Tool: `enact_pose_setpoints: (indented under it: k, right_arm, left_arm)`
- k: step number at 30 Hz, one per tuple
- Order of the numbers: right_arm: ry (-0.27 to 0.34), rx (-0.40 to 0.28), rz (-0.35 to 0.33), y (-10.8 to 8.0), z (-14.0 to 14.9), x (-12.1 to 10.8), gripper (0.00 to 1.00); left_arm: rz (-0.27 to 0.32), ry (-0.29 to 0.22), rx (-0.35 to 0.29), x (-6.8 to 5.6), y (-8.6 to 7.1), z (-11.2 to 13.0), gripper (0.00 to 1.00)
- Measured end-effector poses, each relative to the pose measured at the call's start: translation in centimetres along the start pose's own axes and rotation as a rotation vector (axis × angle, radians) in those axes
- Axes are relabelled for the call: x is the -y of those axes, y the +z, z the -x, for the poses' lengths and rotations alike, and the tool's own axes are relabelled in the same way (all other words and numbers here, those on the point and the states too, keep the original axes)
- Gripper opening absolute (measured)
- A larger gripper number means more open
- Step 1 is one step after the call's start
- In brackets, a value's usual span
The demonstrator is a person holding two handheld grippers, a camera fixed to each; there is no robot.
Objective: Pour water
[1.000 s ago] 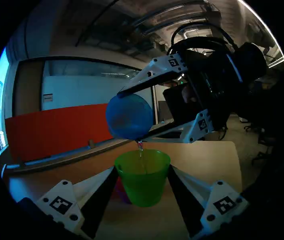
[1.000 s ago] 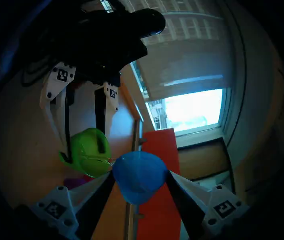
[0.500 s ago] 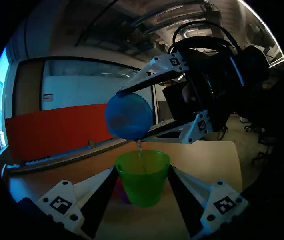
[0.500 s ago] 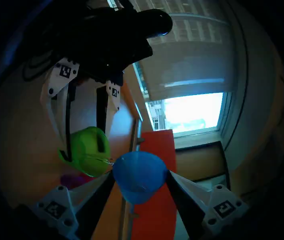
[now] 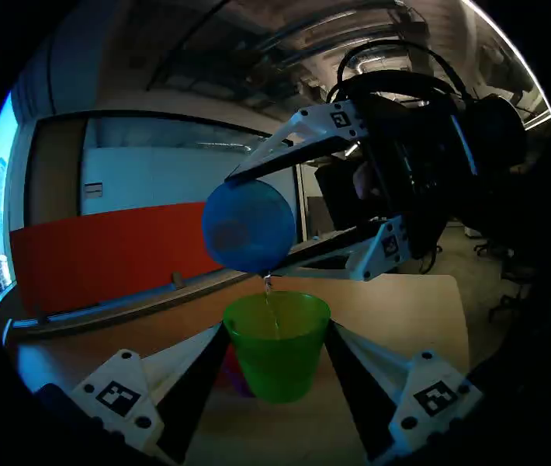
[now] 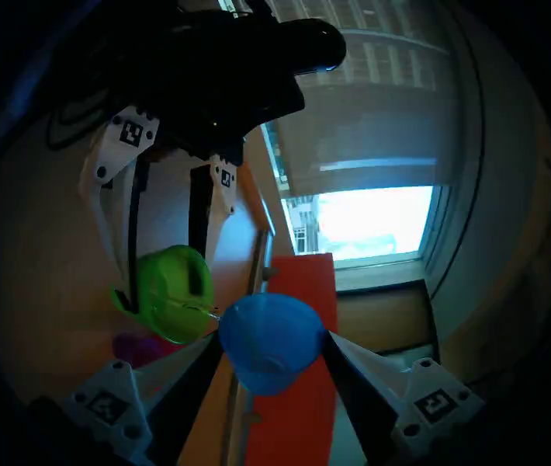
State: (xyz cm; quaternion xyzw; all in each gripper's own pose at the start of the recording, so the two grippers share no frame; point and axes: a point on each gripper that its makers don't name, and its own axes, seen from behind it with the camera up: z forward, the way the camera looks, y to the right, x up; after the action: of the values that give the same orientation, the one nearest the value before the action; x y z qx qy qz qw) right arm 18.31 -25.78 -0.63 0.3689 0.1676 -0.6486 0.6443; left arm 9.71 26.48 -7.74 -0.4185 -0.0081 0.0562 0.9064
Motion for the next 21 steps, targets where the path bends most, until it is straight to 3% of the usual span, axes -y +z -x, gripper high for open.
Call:
enact_pose_setpoints:
  k: [21]
  right_arm:
    - [-0.063,0.007,0.008,-0.27,-0.20,0.32,0.93]
  left_arm:
    - [0.006,0.002,0.004,-0.28,0.20,-0.04,0.86]
